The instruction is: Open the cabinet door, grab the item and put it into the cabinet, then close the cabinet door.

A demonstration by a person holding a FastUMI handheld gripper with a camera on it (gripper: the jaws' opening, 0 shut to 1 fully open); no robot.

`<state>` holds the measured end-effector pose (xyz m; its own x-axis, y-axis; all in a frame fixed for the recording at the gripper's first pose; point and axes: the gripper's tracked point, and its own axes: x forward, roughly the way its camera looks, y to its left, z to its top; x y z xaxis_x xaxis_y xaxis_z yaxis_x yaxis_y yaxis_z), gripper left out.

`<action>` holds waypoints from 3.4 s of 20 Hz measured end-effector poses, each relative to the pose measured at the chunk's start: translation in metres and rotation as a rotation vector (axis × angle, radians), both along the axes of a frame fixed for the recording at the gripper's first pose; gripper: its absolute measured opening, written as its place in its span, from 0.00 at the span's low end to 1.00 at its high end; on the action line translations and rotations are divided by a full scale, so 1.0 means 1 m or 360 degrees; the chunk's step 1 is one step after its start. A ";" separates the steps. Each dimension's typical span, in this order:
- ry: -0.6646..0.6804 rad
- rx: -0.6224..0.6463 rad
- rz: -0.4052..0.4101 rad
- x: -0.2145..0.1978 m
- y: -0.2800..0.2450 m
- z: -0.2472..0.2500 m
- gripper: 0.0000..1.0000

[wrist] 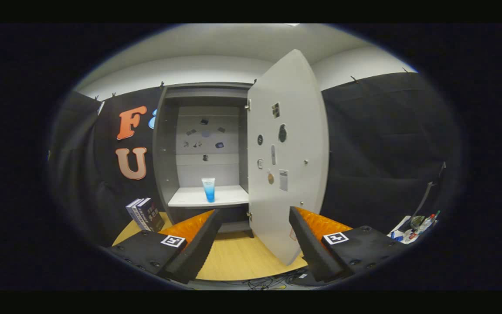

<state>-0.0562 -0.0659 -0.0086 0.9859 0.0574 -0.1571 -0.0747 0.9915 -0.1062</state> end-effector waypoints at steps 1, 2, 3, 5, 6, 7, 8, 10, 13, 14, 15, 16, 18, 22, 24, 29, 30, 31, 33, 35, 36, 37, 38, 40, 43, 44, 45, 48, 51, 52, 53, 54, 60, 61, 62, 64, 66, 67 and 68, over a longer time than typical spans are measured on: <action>-0.0011 0.0012 -0.0039 -0.002 -0.017 0.003 1.00; -0.0024 0.0028 -0.0075 -0.005 -0.034 0.005 0.99; -0.0032 0.0039 -0.0111 -0.004 -0.049 0.007 0.99; -0.0033 0.0052 -0.0175 0.000 -0.084 0.009 0.99; -0.0025 0.0059 -0.0202 0.004 -0.099 0.006 0.99; -0.0010 0.0069 -0.0219 0.009 -0.113 0.002 1.00; 0.0015 0.0084 -0.0232 0.017 -0.126 -0.005 1.00; 0.0054 0.0105 -0.0241 0.034 -0.147 -0.020 0.97; 0.0111 0.0109 -0.0220 0.061 -0.162 -0.043 0.98; 0.0118 0.0114 -0.0206 0.070 -0.163 -0.049 0.98; 0.0127 0.0122 -0.0188 0.077 -0.166 -0.055 0.98; 0.0140 0.0135 -0.0168 0.081 -0.165 -0.060 0.98; 0.0162 0.0151 -0.0112 0.086 -0.156 -0.071 0.98; 0.0184 0.0125 -0.0041 0.092 -0.147 -0.083 0.98; 0.0184 0.0137 -0.0044 0.089 -0.145 -0.082 0.97; 0.0190 0.0102 0.0033 0.075 -0.112 -0.085 0.96; 0.0197 0.0110 0.0074 0.073 -0.098 -0.087 0.96; 0.0210 0.0118 0.0123 0.069 -0.083 -0.091 0.96; 0.0226 0.0132 0.0218 0.064 -0.053 -0.096 0.96; 0.0242 0.0134 0.0310 0.061 -0.021 -0.102 0.96; 0.0252 0.0138 0.0352 0.061 -0.004 -0.105 0.96; 0.0262 0.0141 0.0398 0.061 0.010 -0.107 0.96; 0.0272 0.0145 0.0440 0.062 0.025 -0.109 0.97; 0.0283 0.0156 0.0515 0.067 0.051 -0.114 0.96; 0.0312 0.0164 0.0587 0.078 0.089 -0.127 0.97; 0.0324 0.0167 0.0612 0.082 0.101 -0.132 0.97; 0.0333 0.0168 0.0638 0.088 0.114 -0.136 0.97; 0.0330 0.0108 0.0694 0.119 0.146 -0.146 0.97; 0.0348 0.0057 0.0709 0.150 0.164 -0.157 0.97; 0.0355 0.0048 0.0712 0.159 0.171 -0.159 0.98; 0.0350 0.0051 0.0710 0.159 0.173 -0.161 0.97; 0.0345 0.0043 0.0706 0.164 0.177 -0.161 0.97; 0.0310 0.0031 0.0648 0.178 0.190 -0.167 0.97; 0.0315 0.0050 0.0637 0.179 0.192 -0.167 0.97; 0.0319 0.0071 0.0624 0.181 0.193 -0.168 0.97; 0.0319 0.0098 0.0595 0.182 0.196 -0.169 0.97; 0.0306 0.0098 0.0564 0.185 0.197 -0.170 0.97; 0.0299 0.0091 0.0552 0.187 0.198 -0.170 0.97; 0.0295 0.0084 0.0541 0.188 0.198 -0.170 0.97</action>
